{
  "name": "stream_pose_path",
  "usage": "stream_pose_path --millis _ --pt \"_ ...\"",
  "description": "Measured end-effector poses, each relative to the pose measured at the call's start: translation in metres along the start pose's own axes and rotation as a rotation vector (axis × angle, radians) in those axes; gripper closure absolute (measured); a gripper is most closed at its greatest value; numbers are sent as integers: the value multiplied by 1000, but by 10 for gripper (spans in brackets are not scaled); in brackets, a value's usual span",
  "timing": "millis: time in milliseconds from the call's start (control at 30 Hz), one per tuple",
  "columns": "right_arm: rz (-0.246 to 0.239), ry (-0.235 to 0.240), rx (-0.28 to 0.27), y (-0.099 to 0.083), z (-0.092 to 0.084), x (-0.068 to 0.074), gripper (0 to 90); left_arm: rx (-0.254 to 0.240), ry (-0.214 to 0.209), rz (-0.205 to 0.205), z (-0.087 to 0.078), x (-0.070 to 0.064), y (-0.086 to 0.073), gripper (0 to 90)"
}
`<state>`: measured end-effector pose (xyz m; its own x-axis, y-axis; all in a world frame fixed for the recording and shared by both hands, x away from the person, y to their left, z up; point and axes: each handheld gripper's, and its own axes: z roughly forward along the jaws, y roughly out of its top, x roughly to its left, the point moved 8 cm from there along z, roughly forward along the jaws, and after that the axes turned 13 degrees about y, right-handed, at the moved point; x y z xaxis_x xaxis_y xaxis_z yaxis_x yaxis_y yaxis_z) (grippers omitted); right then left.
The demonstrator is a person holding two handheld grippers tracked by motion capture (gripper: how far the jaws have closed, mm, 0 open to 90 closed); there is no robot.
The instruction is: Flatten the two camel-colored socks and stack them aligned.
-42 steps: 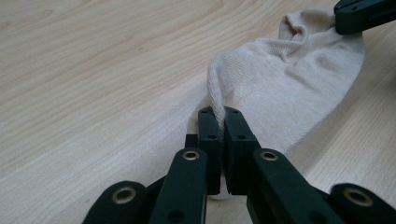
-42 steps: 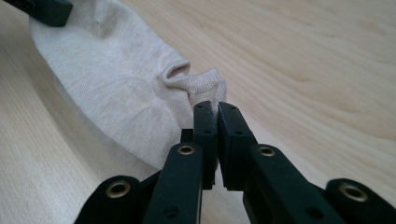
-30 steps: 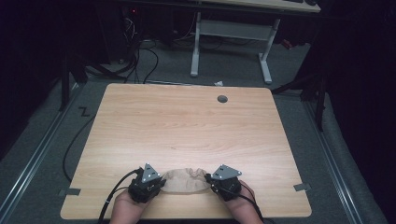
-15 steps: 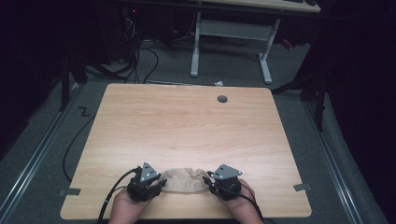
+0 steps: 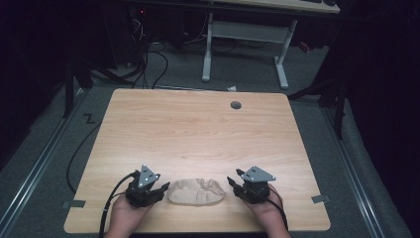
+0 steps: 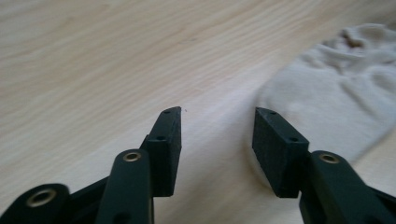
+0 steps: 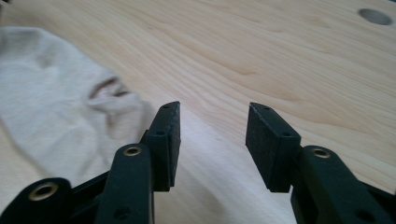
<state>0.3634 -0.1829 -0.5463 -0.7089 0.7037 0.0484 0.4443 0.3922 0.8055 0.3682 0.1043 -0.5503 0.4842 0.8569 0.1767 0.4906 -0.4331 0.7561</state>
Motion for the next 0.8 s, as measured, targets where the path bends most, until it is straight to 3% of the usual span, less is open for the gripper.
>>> stream_pose_path --millis 133,233,267,433,600,800 --pt "40 -39 -2 -6 -4 -19 515 13 40 -43 7 27 -2 476" --pt "73 -72 -2 -12 -8 -35 484 16 87 -77 11 56 -5 454" --pt "81 -87 -1 -15 -9 -41 478 25 105 -96 12 68 -9 448" --pt "151 -132 -12 -28 -19 -70 405 60 152 -153 12 103 -23 424" --pt "220 -163 -25 -39 -25 -85 398 36 174 -197 6 120 -25 414" --pt "199 -164 -14 -40 -22 -84 405 48 179 -188 9 119 -27 411"
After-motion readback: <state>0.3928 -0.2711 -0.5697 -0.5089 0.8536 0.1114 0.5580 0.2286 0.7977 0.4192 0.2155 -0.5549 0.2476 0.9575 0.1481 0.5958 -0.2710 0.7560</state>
